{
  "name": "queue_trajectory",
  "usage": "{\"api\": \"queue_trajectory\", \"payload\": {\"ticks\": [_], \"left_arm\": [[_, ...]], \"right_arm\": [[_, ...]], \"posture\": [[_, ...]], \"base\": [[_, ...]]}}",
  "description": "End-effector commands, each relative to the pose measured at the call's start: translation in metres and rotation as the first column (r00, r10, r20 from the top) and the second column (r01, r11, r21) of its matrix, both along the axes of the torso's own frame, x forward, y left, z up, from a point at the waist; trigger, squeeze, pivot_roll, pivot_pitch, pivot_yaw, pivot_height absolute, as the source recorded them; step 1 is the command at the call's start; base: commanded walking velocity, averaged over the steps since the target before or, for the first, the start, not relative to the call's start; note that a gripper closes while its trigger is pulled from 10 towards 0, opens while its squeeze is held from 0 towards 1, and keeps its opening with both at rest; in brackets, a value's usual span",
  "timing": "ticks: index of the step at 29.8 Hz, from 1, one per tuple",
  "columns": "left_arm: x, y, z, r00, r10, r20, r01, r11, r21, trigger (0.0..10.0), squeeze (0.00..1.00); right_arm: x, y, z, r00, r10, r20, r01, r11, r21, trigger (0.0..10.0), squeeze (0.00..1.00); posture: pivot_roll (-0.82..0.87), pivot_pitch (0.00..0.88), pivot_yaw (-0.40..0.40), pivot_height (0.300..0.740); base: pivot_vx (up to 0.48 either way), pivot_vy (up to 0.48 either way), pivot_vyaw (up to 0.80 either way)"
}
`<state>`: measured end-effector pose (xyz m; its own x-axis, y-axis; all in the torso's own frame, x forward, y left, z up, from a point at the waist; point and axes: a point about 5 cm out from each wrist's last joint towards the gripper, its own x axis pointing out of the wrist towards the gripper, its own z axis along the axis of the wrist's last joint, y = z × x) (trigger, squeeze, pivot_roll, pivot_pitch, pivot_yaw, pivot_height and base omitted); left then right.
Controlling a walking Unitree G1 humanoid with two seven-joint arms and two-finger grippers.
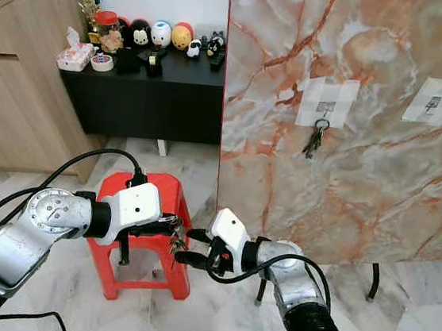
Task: Hang keys on a hook
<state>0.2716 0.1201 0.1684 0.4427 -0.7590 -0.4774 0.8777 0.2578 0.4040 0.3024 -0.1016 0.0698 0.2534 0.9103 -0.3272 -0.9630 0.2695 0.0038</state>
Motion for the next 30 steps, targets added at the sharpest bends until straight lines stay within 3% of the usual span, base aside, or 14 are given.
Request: {"api": "queue_trajectory", "payload": {"ticks": [1, 2, 3, 30], "left_arm": [[-0.0028, -0.0044, 0.0057, 1.000, -0.027, 0.015, 0.027, 1.000, 0.001, 10.0, 0.00], [-0.0027, -0.0046, 0.0058, 1.000, -0.027, 0.015, 0.027, 1.000, 0.000, 10.0, 0.00], [-0.0027, -0.0047, 0.0060, 1.000, -0.026, 0.015, 0.026, 1.000, 0.000, 10.0, 0.00], [-0.0029, -0.0057, 0.0091, 1.000, -0.026, 0.014, 0.026, 1.000, -0.014, 10.0, 0.00]], "right_arm": [[0.0025, -0.0004, 0.0017, 1.000, -0.006, 0.013, 0.006, 1.000, -0.015, 2.9, 0.00], [0.0030, -0.0008, 0.0016, 1.000, -0.011, 0.012, 0.012, 1.000, -0.015, 2.9, 0.00], [0.0032, -0.0011, 0.0015, 1.000, -0.014, 0.010, 0.014, 1.000, -0.016, 0.0, 0.00], [0.0034, -0.0056, -0.0011, 1.000, -0.022, 0.000, 0.022, 0.999, -0.038, 0.0, 0.00]], "posture": [[0.06, 0.035, 0.018, 0.740], [0.06, 0.035, 0.018, 0.740], [0.06, 0.035, 0.018, 0.740], [0.06, 0.035, 0.018, 0.740]], "base": [[0.000, 0.000, 0.00], [0.000, 0.000, 0.00], [0.000, 0.000, 0.00], [0.000, 0.000, 0.00]]}}
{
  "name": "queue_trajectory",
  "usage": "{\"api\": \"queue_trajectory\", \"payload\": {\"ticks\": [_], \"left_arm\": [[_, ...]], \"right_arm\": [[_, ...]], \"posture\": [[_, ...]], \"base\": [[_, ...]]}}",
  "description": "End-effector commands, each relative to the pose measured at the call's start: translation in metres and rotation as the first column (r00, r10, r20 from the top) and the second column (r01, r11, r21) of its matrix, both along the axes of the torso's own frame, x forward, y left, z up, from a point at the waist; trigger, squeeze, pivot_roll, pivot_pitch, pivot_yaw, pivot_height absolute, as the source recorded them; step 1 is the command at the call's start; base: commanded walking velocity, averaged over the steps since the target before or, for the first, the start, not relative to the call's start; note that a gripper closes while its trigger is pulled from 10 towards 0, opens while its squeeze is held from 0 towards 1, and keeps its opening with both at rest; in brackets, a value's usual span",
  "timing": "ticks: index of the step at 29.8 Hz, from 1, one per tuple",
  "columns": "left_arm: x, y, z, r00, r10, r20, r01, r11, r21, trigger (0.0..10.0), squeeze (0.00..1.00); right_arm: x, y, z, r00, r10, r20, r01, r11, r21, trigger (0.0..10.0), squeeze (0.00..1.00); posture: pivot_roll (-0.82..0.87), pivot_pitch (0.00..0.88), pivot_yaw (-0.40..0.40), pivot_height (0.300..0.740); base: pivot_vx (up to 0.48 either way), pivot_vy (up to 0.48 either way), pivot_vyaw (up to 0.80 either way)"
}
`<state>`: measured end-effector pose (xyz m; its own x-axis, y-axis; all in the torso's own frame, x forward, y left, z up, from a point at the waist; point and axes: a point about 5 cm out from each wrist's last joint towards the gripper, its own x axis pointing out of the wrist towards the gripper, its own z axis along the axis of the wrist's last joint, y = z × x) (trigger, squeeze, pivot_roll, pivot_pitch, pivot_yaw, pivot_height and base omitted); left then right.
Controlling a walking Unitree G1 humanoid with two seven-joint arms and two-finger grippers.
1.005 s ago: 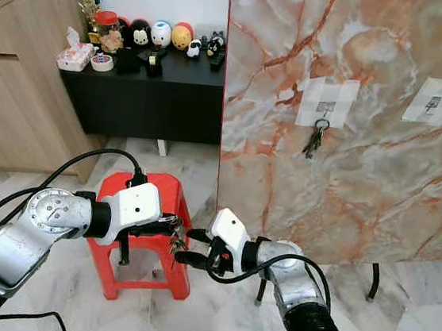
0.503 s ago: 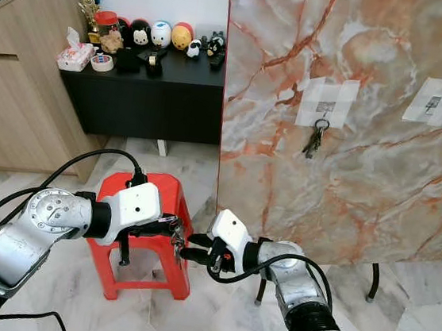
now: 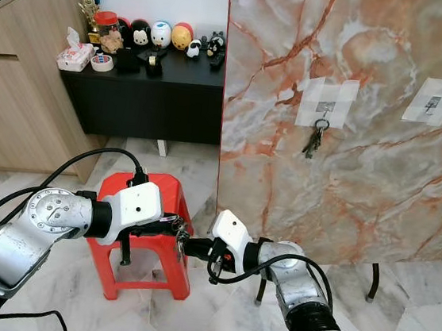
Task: Hang keys on a hook
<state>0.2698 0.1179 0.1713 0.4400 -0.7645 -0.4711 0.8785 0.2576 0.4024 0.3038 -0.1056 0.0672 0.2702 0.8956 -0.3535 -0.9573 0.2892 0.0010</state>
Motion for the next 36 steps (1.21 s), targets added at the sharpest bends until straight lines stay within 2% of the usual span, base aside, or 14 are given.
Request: {"api": "queue_trajectory", "payload": {"ticks": [1, 16, 23, 24, 25, 33, 36], "left_arm": [[-0.001, -0.004, 0.006, 1.000, -0.022, 0.014, 0.022, 1.000, -0.007, 10.0, 0.00], [-0.001, -0.001, 0.003, 1.000, -0.016, 0.019, 0.016, 1.000, 0.014, 10.0, 0.00], [0.003, 0.001, 0.001, 0.998, -0.013, 0.062, 0.010, 0.999, 0.045, 10.0, 0.00], [0.004, 0.002, 0.001, 0.998, -0.011, 0.063, 0.008, 0.999, 0.045, 10.0, 0.34], [0.004, 0.002, 0.001, 0.998, -0.010, 0.062, 0.007, 0.999, 0.046, 10.0, 1.00], [0.005, 0.007, -0.007, 0.998, 0.002, 0.056, -0.007, 0.997, 0.077, 10.0, 1.00], [0.007, 0.014, -0.015, 0.998, 0.021, 0.051, -0.027, 0.992, 0.122, 10.0, 1.00]], "right_arm": [[0.002, -0.002, 0.002, 1.000, -0.001, 0.005, 0.001, 1.000, -0.010, 0.0, 0.00], [0.005, -0.006, 0.003, 0.999, -0.031, 0.019, 0.031, 0.999, -0.017, 0.0, 0.00], [0.005, -0.010, 0.002, 0.999, -0.035, 0.023, 0.036, 0.998, -0.044, 0.0, 0.00], [0.005, -0.011, 0.001, 0.999, -0.035, 0.023, 0.036, 0.998, -0.047, 0.0, 0.00], [0.005, -0.011, 0.001, 0.999, -0.034, 0.023, 0.035, 0.998, -0.051, 0.0, 0.00], [0.004, -0.015, -0.001, 1.000, -0.021, 0.017, 0.022, 0.996, -0.081, 0.0, 0.00], [0.003, -0.017, -0.003, 1.000, -0.016, 0.010, 0.017, 0.994, -0.104, 0.0, 0.00]], "posture": [[0.06, 0.035, 0.018, 0.740], [0.05, 0.033, 0.018, 0.740], [0.04, 0.024, 0.019, 0.740], [0.04, 0.024, 0.019, 0.740], [0.04, 0.022, 0.019, 0.740], [0.04, 0.021, 0.018, 0.740], [0.04, 0.021, 0.018, 0.740]], "base": [[0.000, 0.000, 0.00], [0.000, 0.000, 0.00], [0.000, 0.000, 0.00], [0.000, 0.000, 0.00], [0.000, 0.000, 0.00], [0.000, 0.000, 0.00], [0.000, 0.000, 0.00]]}}
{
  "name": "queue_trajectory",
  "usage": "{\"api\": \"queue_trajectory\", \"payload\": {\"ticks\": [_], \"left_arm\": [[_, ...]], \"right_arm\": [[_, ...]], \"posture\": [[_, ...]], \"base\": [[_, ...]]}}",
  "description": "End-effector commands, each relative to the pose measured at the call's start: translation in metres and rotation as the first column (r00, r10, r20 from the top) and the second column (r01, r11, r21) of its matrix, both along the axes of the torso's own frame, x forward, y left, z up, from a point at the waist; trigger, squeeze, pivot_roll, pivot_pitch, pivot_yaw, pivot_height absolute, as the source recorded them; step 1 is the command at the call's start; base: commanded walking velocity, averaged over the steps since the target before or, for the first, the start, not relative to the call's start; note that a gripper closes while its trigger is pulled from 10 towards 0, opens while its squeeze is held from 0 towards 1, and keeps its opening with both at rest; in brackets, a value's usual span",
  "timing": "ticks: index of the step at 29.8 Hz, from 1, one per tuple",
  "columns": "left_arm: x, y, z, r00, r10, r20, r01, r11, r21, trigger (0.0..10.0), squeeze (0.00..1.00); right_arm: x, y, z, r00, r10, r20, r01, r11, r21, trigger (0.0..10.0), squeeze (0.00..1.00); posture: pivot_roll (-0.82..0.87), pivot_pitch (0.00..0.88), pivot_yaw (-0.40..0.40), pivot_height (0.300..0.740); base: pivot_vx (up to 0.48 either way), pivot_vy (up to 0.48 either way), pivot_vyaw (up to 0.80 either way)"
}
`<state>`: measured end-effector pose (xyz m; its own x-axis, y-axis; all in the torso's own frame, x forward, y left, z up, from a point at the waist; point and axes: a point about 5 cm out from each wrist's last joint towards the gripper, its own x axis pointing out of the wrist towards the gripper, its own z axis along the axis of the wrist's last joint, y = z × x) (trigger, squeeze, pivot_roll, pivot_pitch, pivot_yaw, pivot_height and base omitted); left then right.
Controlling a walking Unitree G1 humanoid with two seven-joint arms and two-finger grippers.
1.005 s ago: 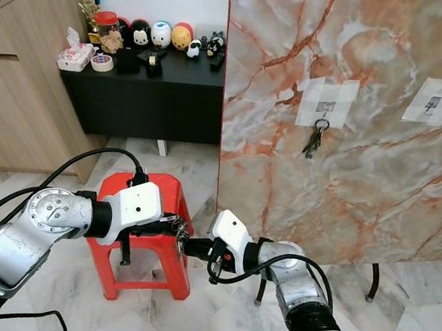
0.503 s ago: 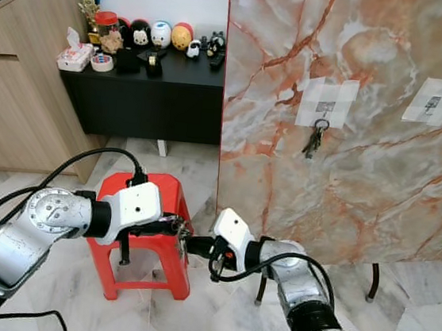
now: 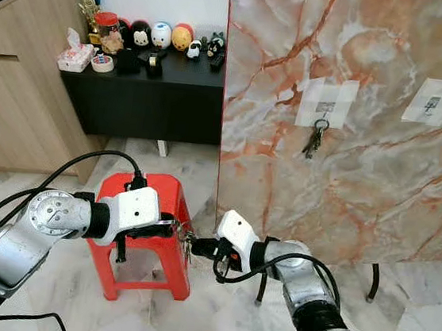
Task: Hang keys on a hook
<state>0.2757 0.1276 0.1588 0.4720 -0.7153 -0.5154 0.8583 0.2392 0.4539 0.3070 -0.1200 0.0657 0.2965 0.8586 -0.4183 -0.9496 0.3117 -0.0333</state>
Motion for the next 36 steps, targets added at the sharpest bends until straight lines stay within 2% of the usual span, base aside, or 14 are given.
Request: {"api": "queue_trajectory", "payload": {"ticks": [1, 17, 18, 19, 21, 25, 27, 28, 29, 30, 33, 34, 35, 36], "left_arm": [[0.001, 0.005, -0.005, 1.000, 0.008, 0.015, -0.008, 0.999, 0.053, 10.0, 1.00], [0.006, 0.021, -0.020, 0.997, 0.077, 0.001, -0.077, 0.995, 0.060, 10.0, 1.00], [0.010, 0.027, -0.022, 0.991, 0.134, 0.017, -0.134, 0.991, 0.028, 10.0, 0.90], [0.014, 0.031, -0.024, 0.984, 0.179, 0.021, -0.179, 0.984, -0.012, 10.0, 0.00], [0.015, 0.032, -0.024, 0.981, 0.192, 0.020, -0.191, 0.981, -0.026, 10.0, 0.00], [0.027, 0.060, -0.055, 0.903, 0.430, 0.014, -0.427, 0.900, -0.090, 10.0, 0.00], [0.026, 0.065, -0.067, 0.879, 0.477, -0.015, -0.476, 0.874, -0.100, 10.0, 0.00], [0.022, 0.072, -0.081, 0.844, 0.533, -0.064, -0.536, 0.837, -0.107, 10.0, 0.00], [0.022, 0.072, -0.081, 0.844, 0.533, -0.064, -0.536, 0.837, -0.107, 10.0, 0.00], [0.017, 0.079, -0.098, 0.802, 0.589, -0.101, -0.597, 0.798, -0.084, 10.0, 0.00], [0.007, 0.090, -0.125, 0.732, 0.669, -0.128, -0.677, 0.736, -0.026, 10.0, 0.00], [0.002, 0.092, -0.136, 0.718, 0.683, -0.134, -0.690, 0.724, -0.013, 10.0, 0.00], [0.002, 0.092, -0.136, 0.718, 0.683, -0.134, -0.690, 0.724, -0.013, 10.0, 0.00], [-0.005, 0.097, -0.150, 0.640, 0.743, -0.195, -0.760, 0.650, -0.020, 10.0, 0.00]], "right_arm": [[-0.001, -0.003, -0.002, 1.000, 0.010, -0.004, -0.010, 0.999, -0.031, 0.0, 0.00], [-0.009, -0.013, -0.015, 0.998, 0.024, -0.059, -0.029, 0.995, -0.095, 0.0, 0.00], [-0.009, -0.017, -0.020, 0.997, -0.022, -0.076, 0.013, 0.994, -0.107, 0.0, 0.00], [-0.009, -0.020, -0.024, 0.994, -0.065, -0.090, 0.055, 0.992, -0.111, 0.0, 0.00], [-0.009, -0.021, -0.025, 0.992, -0.081, -0.094, 0.070, 0.991, -0.112, 0.0, 0.00], [-0.014, -0.029, -0.044, 0.942, -0.288, -0.173, 0.279, 0.957, -0.075, 0.0, 0.00], [-0.017, -0.030, -0.050, 0.916, -0.349, -0.197, 0.342, 0.937, -0.065, 0.0, 0.00], [-0.021, -0.032, -0.057, 0.875, -0.422, -0.237, 0.423, 0.905, -0.051, 0.0, 0.00], [-0.021, -0.032, -0.057, 0.875, -0.422, -0.237, 0.423, 0.905, -0.051, 0.0, 0.00], [-0.026, -0.036, -0.067, 0.811, -0.514, -0.279, 0.519, 0.852, -0.059, 0.0, 0.00], [-0.037, -0.042, -0.084, 0.659, -0.662, -0.357, 0.681, 0.726, -0.090, 0.0, 0.00], [-0.042, -0.045, -0.091, 0.571, -0.724, -0.387, 0.754, 0.649, -0.102, 0.0, 0.00], [-0.042, -0.045, -0.091, 0.571, -0.724, -0.387, 0.754, 0.649, -0.102, 0.0, 0.00], [-0.048, -0.056, -0.100, 0.383, -0.833, -0.399, 0.867, 0.473, -0.156, 0.0, 0.00]], "posture": [[0.04, 0.021, 0.018, 0.740], [0.04, 0.035, 0.011, 0.740], [0.04, 0.035, 0.011, 0.740], [0.04, 0.035, 0.011, 0.740], [0.04, 0.035, 0.011, 0.740], [0.03, 0.039, 0.006, 0.740], [0.04, 0.040, 0.006, 0.740], [0.04, 0.039, 0.006, 0.740], [0.04, 0.039, 0.006, 0.740], [0.03, 0.044, 0.005, 0.740], [0.03, 0.043, 0.005, 0.740], [0.02, 0.047, 0.006, 0.740], [0.02, 0.047, 0.006, 0.740], [0.03, 0.045, 0.008, 0.740]], "base": [[0.000, 0.000, 0.00], [0.000, 0.000, 0.00], [0.000, 0.000, 0.00], [0.000, 0.000, 0.00], [0.000, 0.000, 0.00], [0.000, 0.000, 0.00], [0.000, 0.000, 0.00], [0.000, 0.000, 0.00], [0.000, 0.000, 0.00], [0.000, 0.000, 0.00], [0.000, 0.000, 0.00], [0.000, 0.000, 0.00], [0.000, 0.000, 0.00], [0.000, 0.000, 0.00]]}}
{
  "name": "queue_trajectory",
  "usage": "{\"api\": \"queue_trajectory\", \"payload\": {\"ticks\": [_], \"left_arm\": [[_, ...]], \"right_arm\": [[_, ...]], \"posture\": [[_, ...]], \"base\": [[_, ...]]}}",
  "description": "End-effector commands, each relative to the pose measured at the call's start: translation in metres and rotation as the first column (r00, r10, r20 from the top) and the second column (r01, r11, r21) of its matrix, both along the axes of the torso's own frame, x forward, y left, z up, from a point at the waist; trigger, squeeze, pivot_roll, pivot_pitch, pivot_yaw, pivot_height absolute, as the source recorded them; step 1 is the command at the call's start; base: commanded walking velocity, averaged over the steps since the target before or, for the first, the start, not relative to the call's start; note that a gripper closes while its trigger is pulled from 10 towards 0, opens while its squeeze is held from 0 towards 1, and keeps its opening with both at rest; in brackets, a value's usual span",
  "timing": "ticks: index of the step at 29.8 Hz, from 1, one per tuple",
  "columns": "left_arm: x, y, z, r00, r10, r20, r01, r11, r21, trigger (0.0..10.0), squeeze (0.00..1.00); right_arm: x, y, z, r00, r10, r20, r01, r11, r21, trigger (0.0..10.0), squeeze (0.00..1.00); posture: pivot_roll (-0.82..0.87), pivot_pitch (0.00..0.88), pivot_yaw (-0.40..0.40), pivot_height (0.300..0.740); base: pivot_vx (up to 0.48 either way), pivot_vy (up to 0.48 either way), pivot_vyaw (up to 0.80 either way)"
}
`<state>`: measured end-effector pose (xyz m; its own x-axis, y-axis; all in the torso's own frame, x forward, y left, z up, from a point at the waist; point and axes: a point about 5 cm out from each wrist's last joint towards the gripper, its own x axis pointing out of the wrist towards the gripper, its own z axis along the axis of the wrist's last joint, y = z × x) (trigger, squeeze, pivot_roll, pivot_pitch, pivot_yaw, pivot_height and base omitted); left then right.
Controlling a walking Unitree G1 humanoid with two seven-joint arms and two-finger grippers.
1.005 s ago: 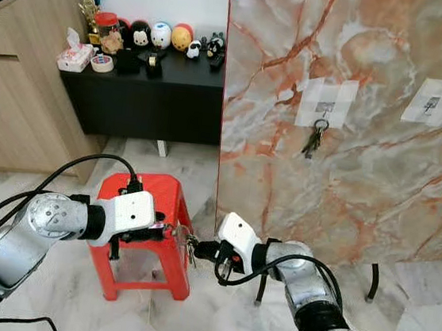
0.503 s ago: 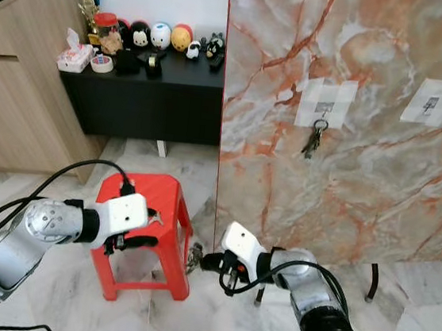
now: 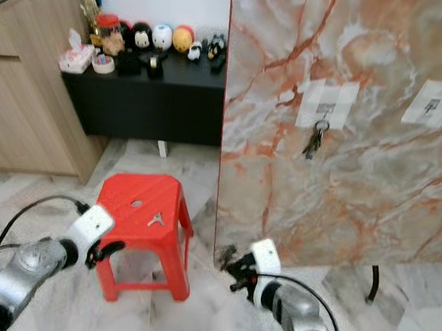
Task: Hang keys on a hook
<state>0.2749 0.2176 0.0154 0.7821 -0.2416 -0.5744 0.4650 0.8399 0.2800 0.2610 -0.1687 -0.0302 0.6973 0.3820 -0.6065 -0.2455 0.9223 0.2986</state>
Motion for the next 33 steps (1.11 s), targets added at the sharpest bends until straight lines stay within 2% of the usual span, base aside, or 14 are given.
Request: {"api": "queue_trajectory", "payload": {"ticks": [1, 2, 4, 5, 6, 7, 8, 9, 11, 13, 16, 20, 27, 33], "left_arm": [[-0.011, 0.012, -0.019, 0.987, 0.149, -0.055, -0.150, 0.988, -0.028, 10.0, 0.00], [-0.013, 0.014, -0.022, 0.983, 0.173, -0.067, -0.175, 0.984, -0.033, 10.0, 0.00], [-0.024, 0.025, -0.034, 0.950, 0.292, -0.108, -0.292, 0.956, 0.015, 10.0, 0.00], [-0.029, 0.027, -0.039, 0.938, 0.322, -0.131, -0.324, 0.946, 0.004, 10.0, 0.00], [-0.032, 0.027, -0.043, 0.931, 0.336, -0.145, -0.341, 0.940, -0.008, 10.0, 0.00], [-0.038, 0.027, -0.048, 0.919, 0.359, -0.166, -0.365, 0.931, -0.008, 10.0, 0.00], [-0.042, 0.026, -0.052, 0.911, 0.372, -0.177, -0.378, 0.926, -0.002, 10.0, 0.00], [-0.050, 0.024, -0.060, 0.890, 0.406, -0.206, -0.417, 0.909, -0.009, 10.0, 0.00], [-0.054, 0.022, -0.064, 0.876, 0.430, -0.219, -0.445, 0.895, -0.019, 10.0, 0.00], [-0.059, 0.017, -0.070, 0.858, 0.451, -0.247, -0.473, 0.880, -0.037, 10.0, 0.00], [-0.065, 0.013, -0.075, 0.845, 0.462, -0.270, -0.485, 0.874, -0.020, 10.0, 0.00], [-0.072, 0.009, -0.081, 0.828, 0.478, -0.292, -0.502, 0.865, -0.009, 10.0, 0.00], [-0.087, 0.003, -0.091, 0.795, 0.503, -0.339, -0.540, 0.842, -0.016, 10.0, 0.00], [-0.099, 0.004, -0.096, 0.765, 0.536, -0.358, -0.576, 0.817, -0.007, 10.0, 0.00]], "right_arm": [[-0.009, -0.017, -0.011, 0.945, -0.315, -0.088, 0.312, 0.949, -0.052, 0.0, 0.00], [-0.011, -0.020, -0.013, 0.929, -0.357, -0.102, 0.351, 0.934, -0.072, 0.0, 0.00], [-0.017, -0.025, -0.018, 0.877, -0.462, -0.131, 0.455, 0.887, -0.081, 0.0, 0.00], [-0.017, -0.024, -0.018, 0.863, -0.486, -0.135, 0.482, 0.874, -0.065, 1.8, 0.00], [-0.017, -0.023, -0.019, 0.856, -0.499, -0.137, 0.497, 0.866, -0.053, 1.8, 0.00], [-0.017, -0.022, -0.018, 0.851, -0.507, -0.135, 0.507, 0.861, -0.033, 3.6, 0.00], [-0.016, -0.020, -0.018, 0.851, -0.509, -0.129, 0.511, 0.859, -0.015, 4.9, 0.00], [-0.017, -0.017, -0.018, 0.862, -0.493, -0.119, 0.495, 0.869, -0.014, 10.0, 0.00], [-0.019, -0.015, -0.020, 0.853, -0.505, -0.131, 0.506, 0.862, -0.026, 10.0, 0.00], [-0.022, -0.016, -0.023, 0.822, -0.544, -0.171, 0.548, 0.836, -0.028, 10.0, 0.00], [-0.024, -0.015, -0.024, 0.809, -0.560, -0.179, 0.566, 0.824, -0.019, 10.0, 0.00], [-0.026, -0.017, -0.026, 0.805, -0.566, -0.177, 0.569, 0.821, -0.036, 10.0, 0.00], [-0.025, -0.016, -0.025, 0.792, -0.588, -0.166, 0.595, 0.803, -0.006, 10.0, 0.00], [-0.022, -0.011, -0.023, 0.815, -0.557, -0.159, 0.566, 0.824, 0.016, 10.0, 0.00]], "posture": [[0.03, 0.045, 0.009, 0.740], [0.03, 0.045, 0.009, 0.740], [0.01, 0.041, 0.016, 0.740], [0.01, 0.039, 0.021, 0.740], [0.01, 0.039, 0.021, 0.740], [0.01, 0.035, 0.021, 0.740], [0.01, 0.033, 0.022, 0.740], [0.01, 0.029, 0.023, 0.740], [0.00, 0.023, 0.023, 0.740], [0.00, 0.023, 0.023, 0.740], [0.00, 0.013, 0.024, 0.740], [-0.01, 0.001, 0.027, 0.740], [-0.01, 0.000, 0.026, 0.740], [-0.01, 0.000, 0.021, 0.740]], "base": [[0.000, 0.000, 0.00], [0.000, 0.000, 0.00], [0.000, 0.000, 0.00], [0.000, 0.000, 0.00], [0.000, 0.000, 0.00], [0.000, 0.000, 0.00], [0.000, 0.000, 0.00], [0.000, 0.000, 0.00], [0.000, 0.000, 0.00], [0.000, 0.000, 0.00], [0.000, 0.000, 0.00], [0.000, 0.000, 0.00], [0.000, 0.000, 0.00], [0.000, -0.080, 0.00]]}}
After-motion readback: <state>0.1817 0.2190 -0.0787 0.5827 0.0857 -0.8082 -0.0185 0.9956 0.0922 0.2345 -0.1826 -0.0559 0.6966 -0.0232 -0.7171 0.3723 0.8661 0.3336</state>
